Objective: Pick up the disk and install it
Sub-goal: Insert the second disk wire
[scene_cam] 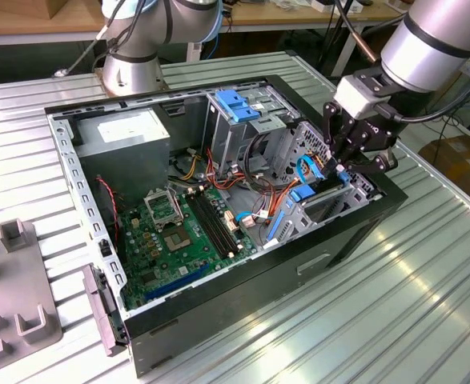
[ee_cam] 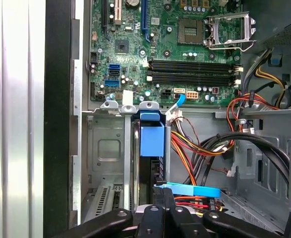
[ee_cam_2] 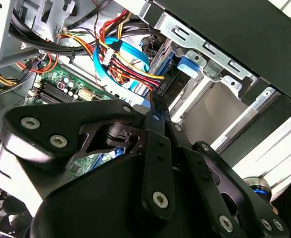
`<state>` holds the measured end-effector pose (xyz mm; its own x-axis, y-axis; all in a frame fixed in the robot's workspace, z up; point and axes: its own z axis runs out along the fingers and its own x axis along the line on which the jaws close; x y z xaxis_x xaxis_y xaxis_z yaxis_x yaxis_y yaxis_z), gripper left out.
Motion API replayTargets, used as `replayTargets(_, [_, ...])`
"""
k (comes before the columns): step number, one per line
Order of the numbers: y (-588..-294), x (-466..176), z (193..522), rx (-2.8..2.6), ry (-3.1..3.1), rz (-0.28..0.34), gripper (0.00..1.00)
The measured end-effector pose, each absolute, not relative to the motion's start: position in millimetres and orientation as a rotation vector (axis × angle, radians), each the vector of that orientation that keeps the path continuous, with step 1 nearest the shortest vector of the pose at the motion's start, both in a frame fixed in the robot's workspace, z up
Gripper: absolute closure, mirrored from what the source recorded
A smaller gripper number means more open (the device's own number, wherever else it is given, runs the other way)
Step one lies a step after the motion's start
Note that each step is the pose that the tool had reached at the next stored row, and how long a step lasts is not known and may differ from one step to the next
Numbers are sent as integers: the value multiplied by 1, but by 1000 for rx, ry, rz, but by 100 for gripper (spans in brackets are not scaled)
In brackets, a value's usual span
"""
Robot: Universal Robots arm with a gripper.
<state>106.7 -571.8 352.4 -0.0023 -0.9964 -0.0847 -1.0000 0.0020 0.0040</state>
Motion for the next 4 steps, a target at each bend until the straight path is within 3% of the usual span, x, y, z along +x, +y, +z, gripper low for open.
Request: replayTargets(4, [-572,107,353,-2178,2182,97,90])
